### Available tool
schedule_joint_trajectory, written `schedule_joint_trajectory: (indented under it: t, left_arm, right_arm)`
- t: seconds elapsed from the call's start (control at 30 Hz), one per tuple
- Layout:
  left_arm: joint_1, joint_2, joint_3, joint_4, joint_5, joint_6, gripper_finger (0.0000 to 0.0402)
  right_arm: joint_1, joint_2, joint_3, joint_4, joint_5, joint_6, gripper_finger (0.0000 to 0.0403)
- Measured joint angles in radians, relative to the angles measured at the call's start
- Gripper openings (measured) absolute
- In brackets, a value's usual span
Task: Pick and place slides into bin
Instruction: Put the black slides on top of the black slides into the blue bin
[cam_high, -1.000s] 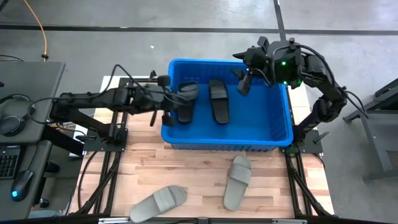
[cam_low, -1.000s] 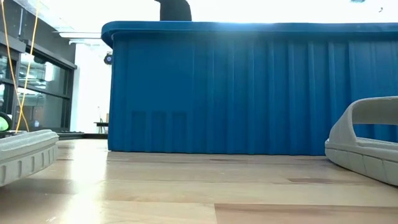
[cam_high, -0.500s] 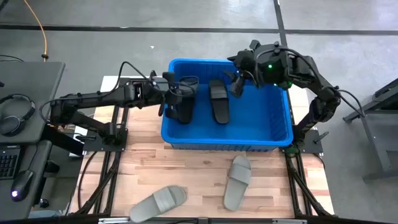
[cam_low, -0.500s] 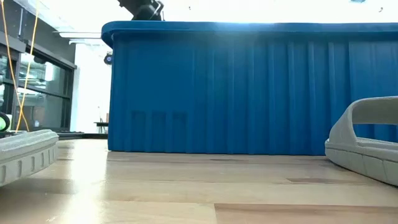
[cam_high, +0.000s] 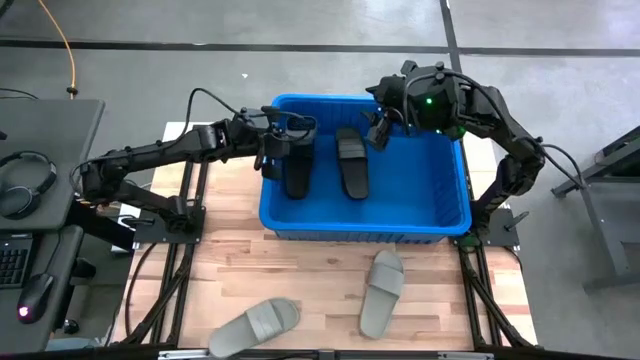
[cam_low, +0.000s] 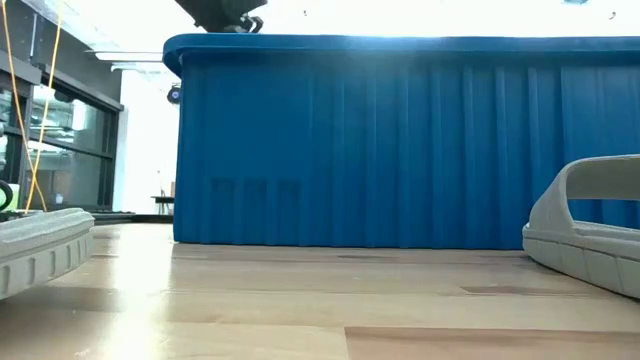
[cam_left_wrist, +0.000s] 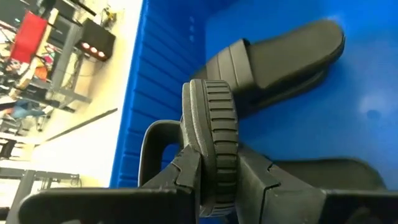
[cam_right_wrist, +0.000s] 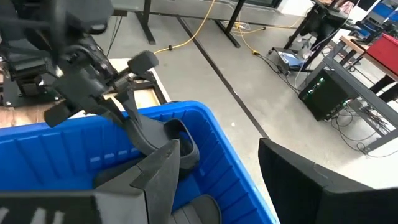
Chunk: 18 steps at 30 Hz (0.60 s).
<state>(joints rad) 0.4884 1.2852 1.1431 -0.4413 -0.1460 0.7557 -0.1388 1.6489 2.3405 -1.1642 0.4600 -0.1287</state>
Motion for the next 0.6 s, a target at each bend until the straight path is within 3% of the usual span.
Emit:
schedule_joint_trajectory:
  t: [0.6]
  left_arm:
    - [0.016,0.06,0.0,-0.003,0.002,0.053,0.0065]
  right_arm:
    - [-0.005,0.0,0.0,-0.042,-0.096,0.017,0.0208]
